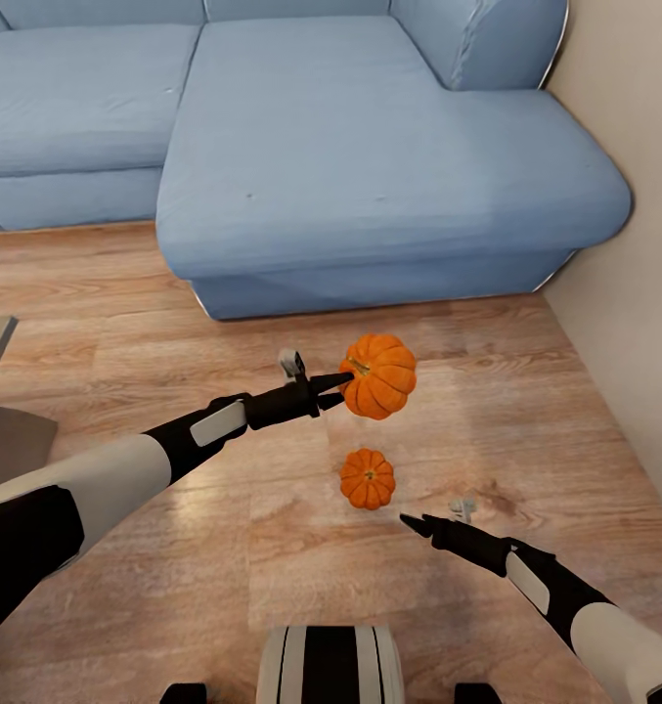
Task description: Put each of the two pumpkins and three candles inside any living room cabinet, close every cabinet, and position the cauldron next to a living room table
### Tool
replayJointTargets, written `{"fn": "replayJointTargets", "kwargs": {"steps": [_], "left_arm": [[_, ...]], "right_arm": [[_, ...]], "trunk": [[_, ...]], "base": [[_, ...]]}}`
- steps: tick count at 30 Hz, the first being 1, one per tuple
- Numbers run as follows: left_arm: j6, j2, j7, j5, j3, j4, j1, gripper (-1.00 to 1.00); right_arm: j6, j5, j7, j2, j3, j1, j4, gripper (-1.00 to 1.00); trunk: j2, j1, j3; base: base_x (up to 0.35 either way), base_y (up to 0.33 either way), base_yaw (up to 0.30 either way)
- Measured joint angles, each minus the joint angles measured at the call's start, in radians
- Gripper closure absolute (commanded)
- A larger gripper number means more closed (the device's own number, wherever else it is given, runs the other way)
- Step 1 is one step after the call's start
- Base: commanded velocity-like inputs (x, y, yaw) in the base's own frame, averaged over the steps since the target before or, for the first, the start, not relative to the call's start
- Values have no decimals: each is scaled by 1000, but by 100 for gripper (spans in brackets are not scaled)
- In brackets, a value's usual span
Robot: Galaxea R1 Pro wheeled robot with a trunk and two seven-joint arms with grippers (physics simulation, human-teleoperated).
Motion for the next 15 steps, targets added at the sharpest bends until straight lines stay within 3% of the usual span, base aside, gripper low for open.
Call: {"fn": "replayJointTargets", "kwargs": {"steps": [9,15], "left_arm": [[0,0,2,0,0,0,1,100],[-7,3,-5,3,-1,0,1,100]], "right_arm": [[0,0,0,0,0,0,0,-100],[0,0,-1,1,0,0,0,-100]], "trunk": [[-2,4,-35],[-2,4,-35]], "base": [[0,0,0],[0,0,0]]}}
